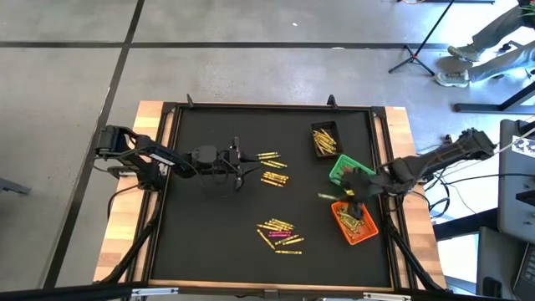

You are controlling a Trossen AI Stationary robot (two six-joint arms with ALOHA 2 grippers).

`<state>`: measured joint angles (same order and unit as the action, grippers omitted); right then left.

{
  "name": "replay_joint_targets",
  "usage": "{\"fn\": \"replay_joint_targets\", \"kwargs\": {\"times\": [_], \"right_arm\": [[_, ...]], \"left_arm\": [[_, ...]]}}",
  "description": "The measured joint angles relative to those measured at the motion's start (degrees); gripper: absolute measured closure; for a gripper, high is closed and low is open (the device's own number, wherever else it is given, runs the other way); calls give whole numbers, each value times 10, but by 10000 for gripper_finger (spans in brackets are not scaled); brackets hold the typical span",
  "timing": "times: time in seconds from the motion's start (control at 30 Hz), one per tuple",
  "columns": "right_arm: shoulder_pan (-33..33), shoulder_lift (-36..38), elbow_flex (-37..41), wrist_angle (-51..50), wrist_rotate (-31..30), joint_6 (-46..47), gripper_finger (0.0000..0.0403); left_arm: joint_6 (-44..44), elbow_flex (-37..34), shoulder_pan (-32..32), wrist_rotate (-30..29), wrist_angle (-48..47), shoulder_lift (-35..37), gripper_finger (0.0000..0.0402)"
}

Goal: Sort crayons
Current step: Put the green crayon into the orange basket

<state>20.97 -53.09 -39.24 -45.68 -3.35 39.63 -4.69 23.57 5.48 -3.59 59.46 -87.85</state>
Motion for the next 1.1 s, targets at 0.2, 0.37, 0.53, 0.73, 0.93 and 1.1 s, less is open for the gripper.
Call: {"fn": "replay_joint_targets", "kwargs": {"times": [0.2, 0.37, 0.53, 0.73, 0.93, 1.1], "right_arm": [[99, 28, 1, -21, 11, 140, 387], [179, 22, 1, -74, 15, 247, 387], [239, 0, 1, -121, -7, 324, 386], [258, -28, 30, -109, -24, 379, 383], [250, -36, 32, -109, -9, 376, 319], [236, -29, 7, -44, -170, 238, 256]], "left_arm": [[0, 0, 0, -3, 11, 0, 322], [0, 0, 0, -3, 12, 0, 322], [1, 0, 0, -3, 17, 0, 322], [1, 0, 0, -2, 17, 0, 322], [1, 0, 0, -2, 17, 0, 322], [19, 15, 1, -6, -21, 0, 322]]}}
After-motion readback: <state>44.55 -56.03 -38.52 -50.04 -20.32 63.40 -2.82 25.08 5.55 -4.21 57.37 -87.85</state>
